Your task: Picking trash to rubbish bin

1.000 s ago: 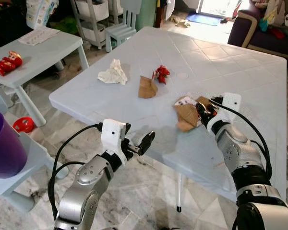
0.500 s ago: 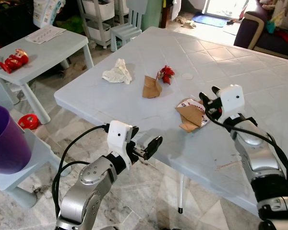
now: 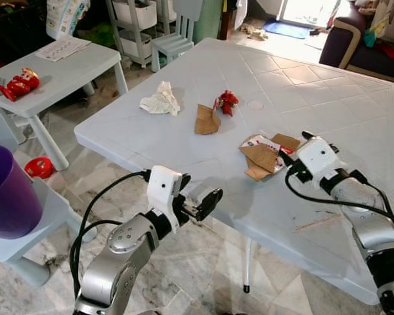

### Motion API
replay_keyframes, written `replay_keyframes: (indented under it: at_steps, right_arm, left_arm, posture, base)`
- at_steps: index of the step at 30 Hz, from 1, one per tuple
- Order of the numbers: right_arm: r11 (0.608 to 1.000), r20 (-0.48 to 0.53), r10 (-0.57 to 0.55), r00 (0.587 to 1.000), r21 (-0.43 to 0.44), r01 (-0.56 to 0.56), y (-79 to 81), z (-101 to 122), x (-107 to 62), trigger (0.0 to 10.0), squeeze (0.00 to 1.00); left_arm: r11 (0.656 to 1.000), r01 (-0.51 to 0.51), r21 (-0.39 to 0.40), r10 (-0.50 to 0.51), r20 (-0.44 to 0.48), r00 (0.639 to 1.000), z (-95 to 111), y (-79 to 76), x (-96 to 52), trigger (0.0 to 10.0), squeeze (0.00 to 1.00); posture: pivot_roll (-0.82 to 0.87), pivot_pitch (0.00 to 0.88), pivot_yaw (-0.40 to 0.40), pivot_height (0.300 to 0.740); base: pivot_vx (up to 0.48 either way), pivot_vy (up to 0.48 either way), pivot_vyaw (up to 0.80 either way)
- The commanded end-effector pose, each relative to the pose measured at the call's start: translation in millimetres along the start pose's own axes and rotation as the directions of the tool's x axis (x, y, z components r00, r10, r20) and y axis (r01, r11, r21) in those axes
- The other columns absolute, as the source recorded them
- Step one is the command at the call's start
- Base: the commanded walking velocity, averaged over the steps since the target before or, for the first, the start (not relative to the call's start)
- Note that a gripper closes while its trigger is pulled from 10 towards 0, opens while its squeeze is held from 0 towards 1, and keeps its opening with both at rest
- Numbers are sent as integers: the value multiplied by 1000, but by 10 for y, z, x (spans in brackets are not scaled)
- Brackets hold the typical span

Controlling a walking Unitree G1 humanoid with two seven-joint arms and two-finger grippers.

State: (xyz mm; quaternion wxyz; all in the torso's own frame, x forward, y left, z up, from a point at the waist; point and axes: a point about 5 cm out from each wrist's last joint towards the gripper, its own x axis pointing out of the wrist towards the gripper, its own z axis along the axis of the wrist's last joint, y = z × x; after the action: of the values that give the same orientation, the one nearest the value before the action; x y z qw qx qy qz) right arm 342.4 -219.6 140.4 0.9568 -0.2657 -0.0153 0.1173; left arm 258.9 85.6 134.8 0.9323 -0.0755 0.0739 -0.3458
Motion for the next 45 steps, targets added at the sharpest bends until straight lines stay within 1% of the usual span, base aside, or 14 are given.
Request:
replay_keyframes:
  at_steps: [1, 3, 4, 7, 8, 13, 21, 27, 34, 35, 36, 37, 38, 45]
  right_arm:
    - [997, -32, -45, 998, 67, 47, -48, -31, 24, 10000, 1000]
    - [984, -58, -66, 996, 159, 75, -37, -57, 55, 10000, 1000]
    - [984, -58, -66, 996, 159, 75, -37, -57, 55, 10000, 1000]
    - [954, -87, -76, 993, 283, 98, -11, -71, 102, 10000, 1000]
    - [954, -87, -76, 993, 283, 98, -11, -71, 102, 10000, 1000]
    - [893, -107, -83, 991, 433, 122, 15, -40, 190, 10000, 1000]
    - [836, -129, -101, 986, 526, 155, -7, -2, 247, 10000, 1000]
    - [810, -201, -134, 971, 542, 223, -1, -73, 241, 10000, 1000]
    - [771, -219, -85, 972, 604, 203, 88, -87, 256, 10000, 984]
    - [765, -221, -73, 973, 613, 196, 107, -87, 263, 10000, 827]
    - [761, -222, -65, 973, 619, 192, 119, -87, 267, 10000, 827]
    - [753, -232, -46, 972, 631, 186, 156, -92, 281, 10000, 275]
    - [752, -236, -41, 971, 633, 185, 166, -94, 285, 10000, 0]
    - [716, -263, -10, 965, 672, 190, 247, -94, 311, 10000, 0]
  left_arm:
    - [1000, 18, 13, -18, -6, 1000, 7, -19, 7, 10000, 0]
    - [1000, 17, 17, -16, -9, 1000, 8, -3, -5, 10000, 0]
    - [1000, 17, 17, -16, -9, 1000, 8, -3, -5, 10000, 0]
    - [1000, 17, 19, -16, -12, 1000, 7, 12, -18, 10000, 0]
    - [1000, 17, 19, -16, -12, 1000, 7, 12, -18, 10000, 0]
    - [1000, 20, 23, -19, -16, 1000, 14, 25, -13, 10000, 0]
    - [999, 25, 24, -25, -21, 999, 18, 23, -22, 10000, 0]
    - [1000, 19, -17, -19, -6, 1000, 60, 16, -29, 10000, 0]
    - [999, 33, -35, -32, 17, 999, 160, 13, -19, 10000, 0]
    - [999, 37, -31, -37, 16, 999, 166, 8, -15, 10000, 0]
    - [999, 40, -29, -39, 16, 999, 170, 5, -12, 10000, 0]
    - [999, 41, -17, -41, 9, 999, 161, 5, -6, 10000, 0]
    - [999, 41, -16, -41, 7, 999, 159, 5, -4, 10000, 0]
    - [999, 38, -7, -38, 0, 999, 160, 2, -6, 10000, 0]
  posture:
    - [3, 45, -34, 740]
    - [8, 39, -33, 740]
    - [8, 39, -33, 740]
    - [11, 31, -32, 740]
    - [11, 31, -32, 740]
    - [17, 15, -29, 740]
    - [22, 25, -28, 740]
    - [28, 39, -28, 740]
    - [32, 53, -27, 740]
    - [33, 54, -27, 740]
    - [33, 54, -27, 740]
    - [33, 57, -27, 740]
    - [33, 61, -27, 740]
    - [39, 70, -30, 740]
  base:
    - [0, 0, 0]
    - [0, 0, 0]
    - [0, 0, 0]
    - [0, 0, 0]
    - [0, 0, 0]
    - [0, 0, 0]
    - [0, 0, 0]
    - [0, 0, 0]
    - [0, 0, 0]
    - [0, 0, 0]
    - [0, 0, 0]
    - [0, 0, 0]
    - [0, 0, 0]
    - [0, 0, 0]
